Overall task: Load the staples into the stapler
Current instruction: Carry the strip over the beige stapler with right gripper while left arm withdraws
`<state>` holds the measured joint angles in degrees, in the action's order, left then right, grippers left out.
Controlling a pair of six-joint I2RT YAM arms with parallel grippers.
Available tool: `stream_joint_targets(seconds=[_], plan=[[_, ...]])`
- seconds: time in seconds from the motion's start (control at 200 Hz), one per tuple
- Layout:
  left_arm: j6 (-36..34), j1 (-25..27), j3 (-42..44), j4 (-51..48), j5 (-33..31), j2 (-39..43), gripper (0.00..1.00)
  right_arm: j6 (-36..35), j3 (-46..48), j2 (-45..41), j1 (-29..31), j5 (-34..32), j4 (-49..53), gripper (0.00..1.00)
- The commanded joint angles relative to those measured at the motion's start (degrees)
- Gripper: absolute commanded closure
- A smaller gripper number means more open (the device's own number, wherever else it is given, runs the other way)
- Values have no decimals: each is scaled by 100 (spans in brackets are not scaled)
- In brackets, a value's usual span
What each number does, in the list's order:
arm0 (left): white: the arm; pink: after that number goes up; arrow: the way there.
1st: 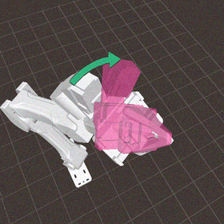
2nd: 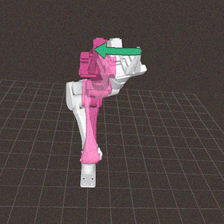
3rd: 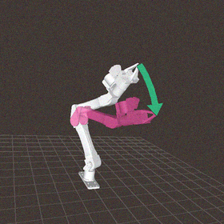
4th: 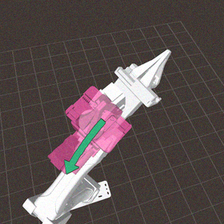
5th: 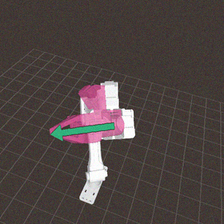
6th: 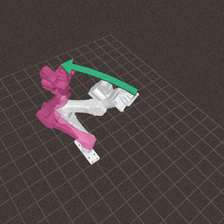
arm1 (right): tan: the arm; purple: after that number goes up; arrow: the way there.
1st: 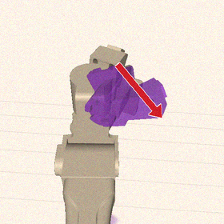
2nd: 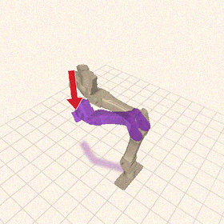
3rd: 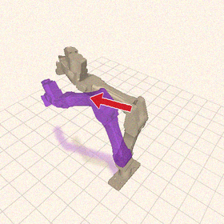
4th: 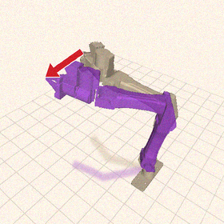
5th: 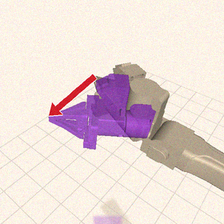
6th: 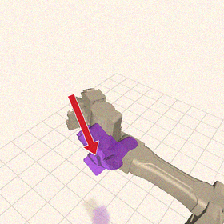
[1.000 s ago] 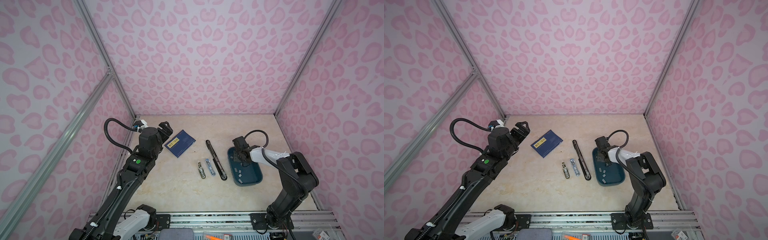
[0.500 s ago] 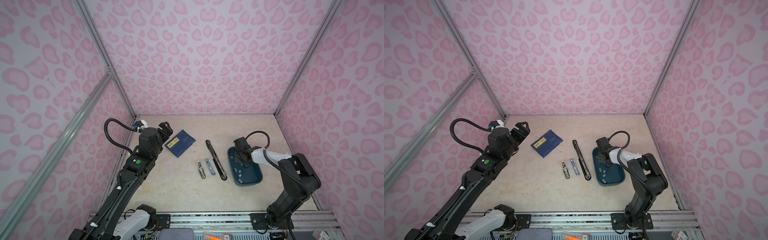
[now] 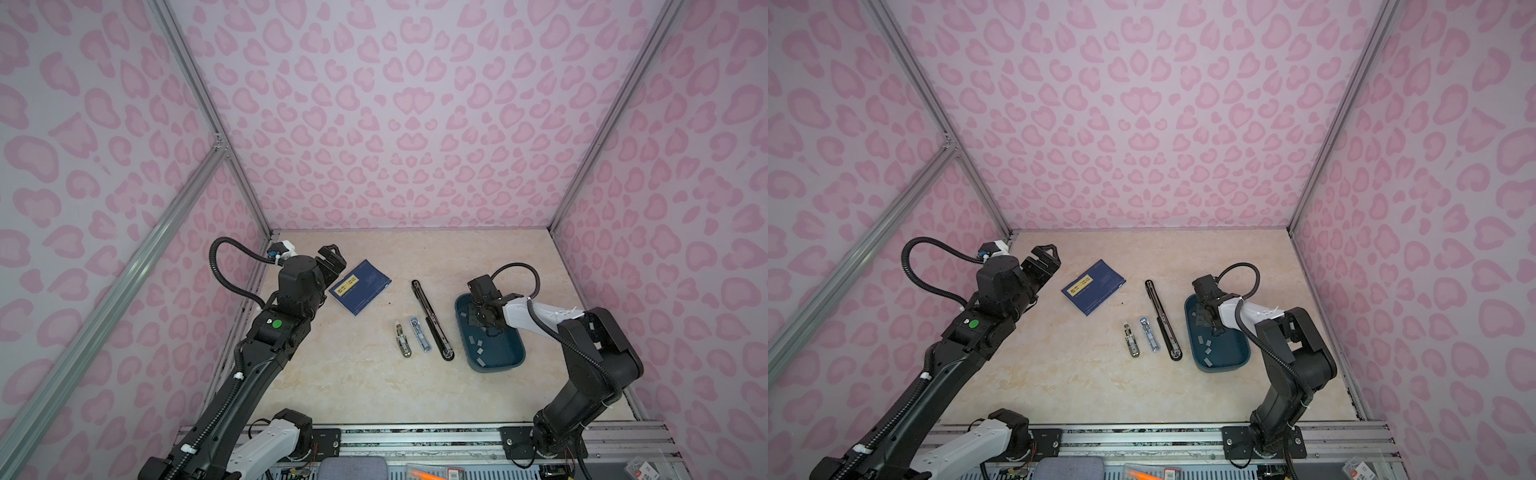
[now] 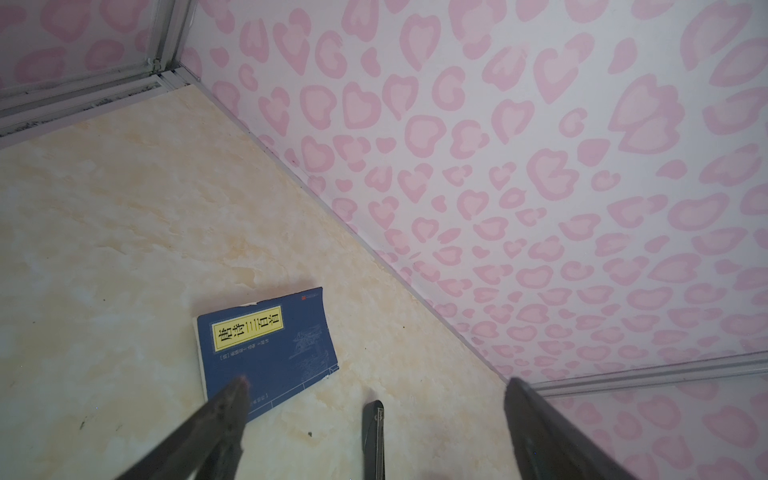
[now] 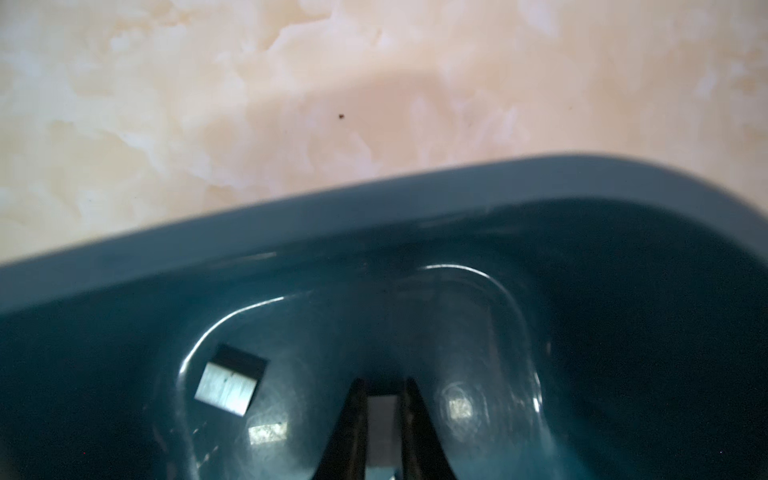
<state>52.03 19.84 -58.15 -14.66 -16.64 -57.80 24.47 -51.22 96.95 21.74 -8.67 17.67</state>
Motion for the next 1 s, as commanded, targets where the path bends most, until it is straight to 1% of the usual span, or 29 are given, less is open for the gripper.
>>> stream_joint_targets(seconds=[0.0, 0.115, 0.225, 0.465, 0.595, 0.685, 0.755, 0.83, 0.875, 0.995], plan=[[-528, -10, 71, 211, 254, 17, 3, 40, -9, 66, -2, 83, 188, 86], [-1239, -11, 231, 67, 606, 102, 3, 32, -112, -40, 19, 45, 318, 87], [-1588, -23, 569, -125, 596, 330, 3, 57, -259, -320, 125, -97, 527, 87], [-1675, -60, 1612, -356, 460, 1094, 3, 243, -572, -1088, 746, -677, 996, 87], [-1588, -66, 2248, -496, 224, 1480, 3, 431, -569, -1510, 1270, -950, 1002, 87], [-1524, -65, 2697, -625, 47, 1666, 3, 626, -501, -1765, 1741, -1158, 870, 87], [-1516, -67, 2972, -735, 68, 1782, 3, 738, -356, -1936, 2120, -1241, 626, 87], [-1643, -59, 3191, -830, 272, 1902, 3, 820, -112, -2053, 2559, -1298, 181, 87], [-1728, -59, 3300, -842, 450, 1975, 0, 878, 12, -2066, 2736, -1293, -43, 87], [-1648, -36, 3741, -691, 794, 2134, 1, 1139, 310, -1889, 3292, -1291, -779, 87]])
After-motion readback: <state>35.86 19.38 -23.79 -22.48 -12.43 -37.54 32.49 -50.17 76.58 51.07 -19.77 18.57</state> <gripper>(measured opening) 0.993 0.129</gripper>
